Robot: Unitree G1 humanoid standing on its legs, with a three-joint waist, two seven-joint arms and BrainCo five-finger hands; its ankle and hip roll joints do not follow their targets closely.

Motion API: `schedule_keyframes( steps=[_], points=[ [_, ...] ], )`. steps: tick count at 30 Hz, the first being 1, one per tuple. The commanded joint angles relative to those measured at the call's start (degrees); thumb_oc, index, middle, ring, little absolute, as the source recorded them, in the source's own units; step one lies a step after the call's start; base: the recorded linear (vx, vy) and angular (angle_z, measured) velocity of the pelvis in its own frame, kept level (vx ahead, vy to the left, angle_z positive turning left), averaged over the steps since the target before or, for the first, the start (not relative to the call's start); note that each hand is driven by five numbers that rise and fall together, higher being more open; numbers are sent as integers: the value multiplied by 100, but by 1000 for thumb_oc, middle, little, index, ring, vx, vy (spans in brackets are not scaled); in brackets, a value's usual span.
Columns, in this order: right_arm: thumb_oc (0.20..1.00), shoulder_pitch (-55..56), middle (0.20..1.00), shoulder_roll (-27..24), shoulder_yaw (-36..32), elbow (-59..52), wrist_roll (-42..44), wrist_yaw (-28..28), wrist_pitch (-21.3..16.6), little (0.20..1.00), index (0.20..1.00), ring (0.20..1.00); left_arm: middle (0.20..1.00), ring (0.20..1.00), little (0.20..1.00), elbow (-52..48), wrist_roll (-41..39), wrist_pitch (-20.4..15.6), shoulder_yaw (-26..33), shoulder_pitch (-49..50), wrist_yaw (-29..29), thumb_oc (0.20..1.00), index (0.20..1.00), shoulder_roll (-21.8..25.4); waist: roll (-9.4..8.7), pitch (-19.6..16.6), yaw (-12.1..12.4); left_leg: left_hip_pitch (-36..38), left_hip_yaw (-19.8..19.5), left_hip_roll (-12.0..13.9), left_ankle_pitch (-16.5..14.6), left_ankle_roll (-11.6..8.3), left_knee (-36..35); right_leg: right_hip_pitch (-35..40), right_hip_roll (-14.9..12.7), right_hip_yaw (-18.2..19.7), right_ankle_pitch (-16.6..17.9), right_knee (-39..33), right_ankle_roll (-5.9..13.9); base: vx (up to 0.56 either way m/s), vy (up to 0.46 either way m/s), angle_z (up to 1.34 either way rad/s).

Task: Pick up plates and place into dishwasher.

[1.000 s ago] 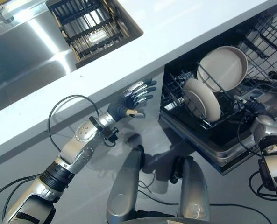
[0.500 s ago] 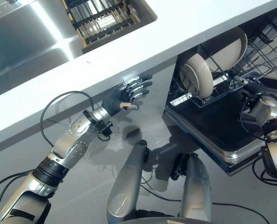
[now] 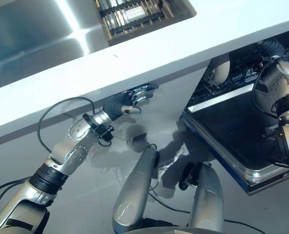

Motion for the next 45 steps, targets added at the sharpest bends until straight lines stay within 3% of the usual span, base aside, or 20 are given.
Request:
schedule_keyframes(
  steps=[1,3,4,7,13,17,20,24,26,28,32,36,39,42,45],
  points=[
    [1000,81,1000,-394,174,-464,-87,-168,-233,1000,1000,1000,1000,1000,1000,-291,-164,-434,453,234,-117,1000,1000,-16,95,-165,85,343,592,-123,-985,739,162,-65,389,21,38,67,-350,-64,53,-7],
    [1000,314,1000,-517,209,-504,-556,-332,-160,1000,1000,1000,1000,1000,1000,-338,-148,-511,455,234,-158,1000,1000,0,44,-173,42,377,621,-93,-982,741,122,-23,399,31,97,-20,-342,-79,52,-7],
    [1000,421,1000,-563,205,-570,-611,-363,-207,1000,1000,1000,1000,1000,1000,-371,-147,-530,455,244,-149,1000,1000,11,36,-161,31,354,653,-66,-805,755,27,-39,383,-18,269,-122,-401,-166,81,-9],
    [1000,1176,1000,-711,19,-970,-777,-443,-474,1000,1000,1000,1000,1000,1000,-397,-37,-697,488,394,-149,1000,1000,-12,-73,-175,-119,523,730,27,-870,749,-32,147,436,-7,297,-253,-397,-81,89,-12],
    [1000,3597,1000,-634,-1058,-2445,-1209,-1125,-919,1000,1000,1000,1000,1000,1000,-541,486,-1006,519,838,-80,1000,1000,-384,-299,-131,-531,894,851,188,-1030,763,-106,524,568,109,307,-471,-409,-57,82,-15],
    [1000,4887,1000,-463,-1848,-2841,-1600,-1898,-1419,1000,1000,1000,1000,1000,1000,-637,821,-1160,583,1041,-29,1000,1000,-583,-387,-71,-789,1014,933,285,-1178,803,-22,617,641,210,243,-447,-417,-76,63,-17],
    [1000,5495,1000,-252,-2418,-3242,-1871,-2936,-1746,1000,1000,1000,1000,1000,1000,-590,946,-1248,568,1082,110,1000,1000,-641,-444,-32,-995,1105,1006,361,-1294,821,64,670,709,306,177,-391,-413,-74,48,-19],
    [1000,5741,1000,88,-2815,-3122,-2042,-3710,-2069,1000,1000,1000,1000,1000,1000,-572,970,-1304,593,1129,20,1000,1000,-777,-430,-18,-1111,1240,1056,376,-1352,803,46,792,770,377,155,-439,-402,-54,44,-22],
    [1000,5812,1000,306,-2887,-2946,-1674,-3763,-2230,1000,1000,1000,1000,1000,1000,-565,992,-1299,574,1105,40,1000,1000,-843,-415,-30,-1138,1334,1068,374,-1348,804,-34,885,786,386,165,-519,-398,-35,24,-12],
    [1000,5886,1000,603,-2922,-2800,-1106,-3569,-2291,1000,1000,1000,1000,1000,1000,-582,1035,-1281,572,1101,57,1000,1000,-903,-390,-34,-1145,1413,1065,348,-1344,798,-92,968,799,384,159,-563,-399,-12,10,-3],
    [1000,5779,1000,1064,-2774,-2407,-140,-2840,-2065,1000,1000,1000,1000,1000,1000,-549,1128,-1258,424,967,202,1000,1000,-987,-325,-41,-1105,1519,1022,290,-1340,786,-162,1089,799,363,133,-609,-422,0,0,0],
    [1000,5356,1000,1430,-2307,-1689,1391,-1207,-1418,1000,1000,1000,1000,1000,1000,-536,1167,-1170,183,713,315,1000,1000,-1063,-226,-30,-932,1508,933,219,-1357,783,-77,1088,733,283,80,-502,-471,1,-20,0],
    [1000,5029,1000,1617,-1932,-1218,1851,-324,-1147,1000,1000,1000,1000,1000,1000,-511,1182,-1098,34,547,347,1000,1000,-1104,-173,-42,-806,1474,874,173,-1354,780,-32,1071,681,228,49,-441,-489,5,-60,2],
    [1000,4526,1000,1818,-1572,-980,2513,946,-765,1000,1000,1000,1000,1000,1000,-479,1101,-1009,-69,387,260,1000,1000,-1104,-106,-48,-675,1458,819,129,-1317,772,-28,1059,627,164,34,-387,-497,-8,-52,6],
    [1000,4238,1000,2046,-1160,-1676,2771,1737,-813,1000,1000,1000,1000,1000,1000,-454,1071,-990,-56,398,144,1000,1000,-1082,-81,-70,-612,1491,810,123,-1267,762,-91,1079,573,82,26,-380,-511,-7,-24,6]
  ],
)
